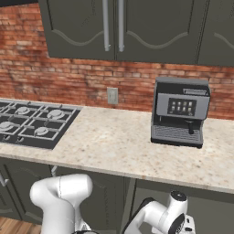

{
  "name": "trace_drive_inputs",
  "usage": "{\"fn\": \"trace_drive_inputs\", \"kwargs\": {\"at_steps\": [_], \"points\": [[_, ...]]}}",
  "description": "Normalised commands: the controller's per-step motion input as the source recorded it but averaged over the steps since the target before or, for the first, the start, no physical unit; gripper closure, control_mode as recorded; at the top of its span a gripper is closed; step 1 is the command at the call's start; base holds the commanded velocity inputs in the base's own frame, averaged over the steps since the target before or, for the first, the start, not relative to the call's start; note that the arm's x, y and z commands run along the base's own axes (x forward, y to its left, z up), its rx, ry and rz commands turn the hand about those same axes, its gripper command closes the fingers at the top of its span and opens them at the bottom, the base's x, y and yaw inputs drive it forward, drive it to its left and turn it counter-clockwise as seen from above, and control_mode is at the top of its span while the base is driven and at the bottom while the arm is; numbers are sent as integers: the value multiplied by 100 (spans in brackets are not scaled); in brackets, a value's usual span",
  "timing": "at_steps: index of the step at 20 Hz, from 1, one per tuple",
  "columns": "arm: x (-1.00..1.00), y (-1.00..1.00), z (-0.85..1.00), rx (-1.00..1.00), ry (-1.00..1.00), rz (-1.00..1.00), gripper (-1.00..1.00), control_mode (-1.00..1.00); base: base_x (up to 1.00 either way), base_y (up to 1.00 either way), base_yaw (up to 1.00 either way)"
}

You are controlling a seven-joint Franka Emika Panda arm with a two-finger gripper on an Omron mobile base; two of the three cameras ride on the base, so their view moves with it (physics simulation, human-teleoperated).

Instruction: Take the pizza cutter from the drawer on the right and place it on the dining counter for cutting.

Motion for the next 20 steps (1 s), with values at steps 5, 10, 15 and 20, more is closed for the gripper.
{"fn": "trace_drive_inputs", "kwargs": {"at_steps": [5, 10, 15, 20], "points": [[0, 0, 0, 0, 0, 0, 100, -100, 0, 0, 0], [0, 0, 0, 0, 1, 0, 100, -100, 0, 0, 0], [-4, 0, 1, 0, 0, 0, 100, -100, 0, 0, 0], [-10, -11, 11, 0, 0, 0, 100, -100, 0, 0, 0]]}}
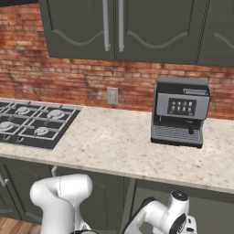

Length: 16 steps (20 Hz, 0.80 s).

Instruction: Take the pizza cutter from the drawer on the right and place it on the dining counter for cutting.

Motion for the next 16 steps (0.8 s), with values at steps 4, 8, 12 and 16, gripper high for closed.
{"fn": "trace_drive_inputs", "kwargs": {"at_steps": [4, 8, 12, 16], "points": [[-8, -16, 36, 0, 1, 0, 100, -100, 0, 0, 0], [-21, -13, 56, 0, 4, 0, 100, -100, 0, 0, 0], [-25, -4, 62, 0, 7, 0, 100, -100, 0, 0, 0], [-27, 0, 62, 0, 3, 0, 100, -100, 0, 0, 0]]}}
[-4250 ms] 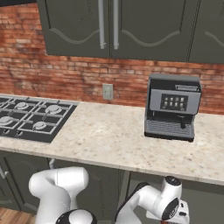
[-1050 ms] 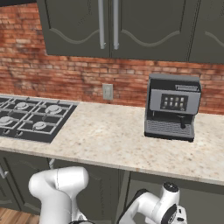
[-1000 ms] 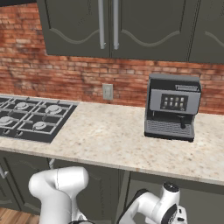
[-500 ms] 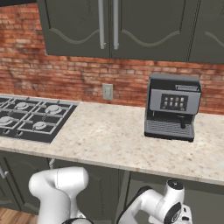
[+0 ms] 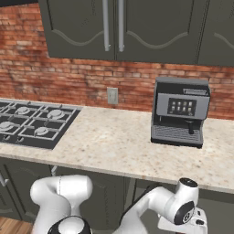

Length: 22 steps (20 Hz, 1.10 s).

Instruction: Take the pizza cutter from the drawer on the right and place it on the dining counter for cutting.

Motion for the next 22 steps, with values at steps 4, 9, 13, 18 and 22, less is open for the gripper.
{"fn": "trace_drive_inputs", "kwargs": {"at_steps": [4, 9, 13, 18, 22], "points": [[-22, 0, 68, 0, 0, 0, 100, -100, 0, 0, 0], [-18, 0, 74, 0, 0, 0, 100, -100, 0, 0, 0], [-14, 1, 63, 0, -3, 0, 100, -100, 0, 0, 0], [0, 20, 76, 0, -15, 0, 100, -100, 0, 0, 0], [0, 22, 73, 1, -11, 0, 100, -100, 0, 0, 0]]}}
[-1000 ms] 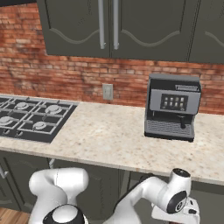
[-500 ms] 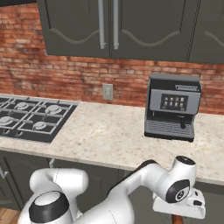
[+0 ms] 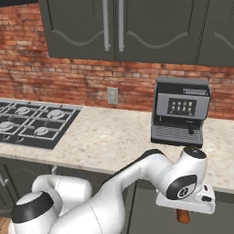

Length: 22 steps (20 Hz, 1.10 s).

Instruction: Take the pizza cutter from the drawer on the right and place it on the dining counter for cutting.

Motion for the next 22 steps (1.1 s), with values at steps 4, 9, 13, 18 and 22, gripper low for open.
{"fn": "trace_drive_inputs", "kwargs": {"at_steps": [4, 9, 13, 18, 22], "points": [[1, 49, 54, 0, -3, 0, 100, -100, 0, 0, 0], [24, 72, 29, 0, 0, -1, 100, -100, 0, 0, 0], [28, 88, 25, 0, 1, -2, 100, -100, 0, 0, 0], [24, 95, 16, 0, 0, -2, 100, -100, 0, 0, 0], [27, 98, 1, 0, 1, 0, 100, -100, 0, 0, 0]]}}
